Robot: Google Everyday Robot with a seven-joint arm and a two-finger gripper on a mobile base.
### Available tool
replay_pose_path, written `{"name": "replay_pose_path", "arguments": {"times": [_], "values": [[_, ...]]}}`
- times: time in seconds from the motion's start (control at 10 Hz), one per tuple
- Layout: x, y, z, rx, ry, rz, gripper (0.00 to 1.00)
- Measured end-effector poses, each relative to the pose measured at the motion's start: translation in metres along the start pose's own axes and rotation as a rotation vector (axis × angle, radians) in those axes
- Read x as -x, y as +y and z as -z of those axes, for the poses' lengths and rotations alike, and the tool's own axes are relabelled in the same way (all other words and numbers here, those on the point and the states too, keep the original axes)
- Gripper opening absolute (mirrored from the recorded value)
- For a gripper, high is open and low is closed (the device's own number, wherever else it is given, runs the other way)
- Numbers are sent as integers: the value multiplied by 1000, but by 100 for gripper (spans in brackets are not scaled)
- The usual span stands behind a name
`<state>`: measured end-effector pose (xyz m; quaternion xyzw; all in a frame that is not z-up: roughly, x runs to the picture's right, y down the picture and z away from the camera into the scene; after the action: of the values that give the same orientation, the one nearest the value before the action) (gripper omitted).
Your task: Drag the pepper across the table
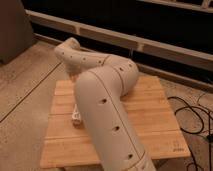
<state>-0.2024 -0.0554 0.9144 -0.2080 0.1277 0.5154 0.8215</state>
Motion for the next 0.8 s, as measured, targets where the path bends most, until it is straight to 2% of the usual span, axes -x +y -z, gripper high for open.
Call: {"name": "replay_pose_path", "arguments": {"times": [0.2,0.8], "values": [[9,37,-9,-3,21,89,0],[20,125,-37,9,92,275,0]]}}
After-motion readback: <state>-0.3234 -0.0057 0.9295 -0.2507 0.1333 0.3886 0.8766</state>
